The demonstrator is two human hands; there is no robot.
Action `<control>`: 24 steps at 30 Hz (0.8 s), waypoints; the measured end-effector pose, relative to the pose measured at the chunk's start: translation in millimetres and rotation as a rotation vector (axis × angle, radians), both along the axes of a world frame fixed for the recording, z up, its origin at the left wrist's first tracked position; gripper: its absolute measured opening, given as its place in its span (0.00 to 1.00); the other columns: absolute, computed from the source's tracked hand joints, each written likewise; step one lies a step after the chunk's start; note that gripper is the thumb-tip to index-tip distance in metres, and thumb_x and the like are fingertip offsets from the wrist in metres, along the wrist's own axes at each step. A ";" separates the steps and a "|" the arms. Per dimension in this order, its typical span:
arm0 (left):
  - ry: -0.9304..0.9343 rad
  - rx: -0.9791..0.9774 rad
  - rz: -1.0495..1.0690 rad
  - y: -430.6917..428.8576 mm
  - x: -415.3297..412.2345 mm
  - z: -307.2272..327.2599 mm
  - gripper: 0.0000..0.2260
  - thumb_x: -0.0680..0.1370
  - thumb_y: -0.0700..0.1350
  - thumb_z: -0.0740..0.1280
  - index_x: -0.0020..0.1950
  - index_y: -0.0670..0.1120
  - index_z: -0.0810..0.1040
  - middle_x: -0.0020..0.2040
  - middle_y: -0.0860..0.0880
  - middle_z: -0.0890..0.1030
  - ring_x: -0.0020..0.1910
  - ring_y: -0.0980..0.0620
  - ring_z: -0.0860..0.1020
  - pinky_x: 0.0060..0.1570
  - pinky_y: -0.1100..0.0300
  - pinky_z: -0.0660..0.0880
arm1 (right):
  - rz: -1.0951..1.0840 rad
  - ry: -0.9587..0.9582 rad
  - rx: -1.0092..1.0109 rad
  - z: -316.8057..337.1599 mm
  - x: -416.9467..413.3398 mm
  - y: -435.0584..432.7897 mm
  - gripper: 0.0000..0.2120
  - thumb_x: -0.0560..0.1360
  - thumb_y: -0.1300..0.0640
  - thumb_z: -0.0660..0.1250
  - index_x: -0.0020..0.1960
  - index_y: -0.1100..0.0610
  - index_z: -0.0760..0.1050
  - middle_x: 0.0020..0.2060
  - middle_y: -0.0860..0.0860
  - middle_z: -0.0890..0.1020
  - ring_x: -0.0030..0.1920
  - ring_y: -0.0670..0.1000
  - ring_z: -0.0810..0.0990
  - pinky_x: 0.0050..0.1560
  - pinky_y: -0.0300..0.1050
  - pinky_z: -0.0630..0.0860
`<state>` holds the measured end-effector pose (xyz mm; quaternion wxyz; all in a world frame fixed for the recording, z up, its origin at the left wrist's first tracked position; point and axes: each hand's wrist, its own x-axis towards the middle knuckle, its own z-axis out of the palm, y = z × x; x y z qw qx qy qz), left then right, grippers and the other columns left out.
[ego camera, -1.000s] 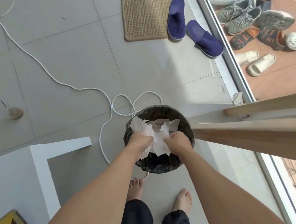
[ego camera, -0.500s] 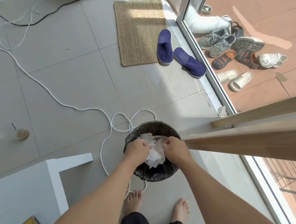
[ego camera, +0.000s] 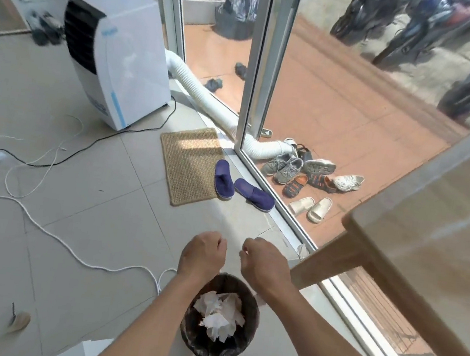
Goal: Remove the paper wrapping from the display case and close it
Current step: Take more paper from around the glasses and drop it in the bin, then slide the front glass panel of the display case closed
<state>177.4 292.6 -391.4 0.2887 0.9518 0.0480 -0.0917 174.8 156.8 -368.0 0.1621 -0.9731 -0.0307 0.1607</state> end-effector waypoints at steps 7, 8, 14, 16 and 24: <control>-0.315 -0.136 0.041 -17.3 7.3 117.8 0.15 0.80 0.46 0.61 0.35 0.42 0.70 0.34 0.41 0.77 0.34 0.41 0.71 0.35 0.55 0.61 | -0.045 -0.264 0.059 127.3 -16.9 -22.9 0.09 0.77 0.54 0.57 0.44 0.55 0.74 0.46 0.53 0.80 0.49 0.58 0.80 0.43 0.52 0.75; -0.346 -0.171 0.052 -22.3 6.2 134.3 0.16 0.80 0.46 0.61 0.34 0.41 0.70 0.33 0.42 0.77 0.33 0.42 0.71 0.34 0.54 0.62 | -0.052 -0.312 0.085 145.8 -22.3 -28.9 0.09 0.77 0.54 0.57 0.43 0.54 0.73 0.45 0.52 0.80 0.48 0.57 0.79 0.43 0.52 0.75; -0.571 -0.322 0.068 -64.2 -16.6 224.0 0.16 0.79 0.45 0.63 0.32 0.43 0.69 0.28 0.47 0.73 0.31 0.46 0.71 0.34 0.52 0.68 | -0.030 -0.576 0.209 243.5 -69.1 -69.9 0.09 0.77 0.54 0.59 0.38 0.52 0.70 0.38 0.49 0.76 0.42 0.55 0.76 0.42 0.49 0.71; -0.645 -0.344 0.051 -83.8 -31.5 251.5 0.16 0.79 0.45 0.64 0.32 0.45 0.67 0.27 0.49 0.71 0.30 0.49 0.69 0.34 0.54 0.66 | -0.021 -0.649 0.215 270.8 -87.8 -86.6 0.10 0.76 0.52 0.60 0.38 0.53 0.70 0.37 0.48 0.76 0.40 0.54 0.75 0.41 0.50 0.74; -0.960 -0.441 -0.198 -177.8 -93.1 332.0 0.12 0.78 0.42 0.65 0.34 0.46 0.71 0.29 0.53 0.70 0.30 0.56 0.66 0.34 0.65 0.61 | -0.169 -0.985 0.094 355.8 -181.8 -183.2 0.11 0.79 0.52 0.59 0.42 0.55 0.75 0.38 0.48 0.78 0.41 0.51 0.76 0.39 0.46 0.73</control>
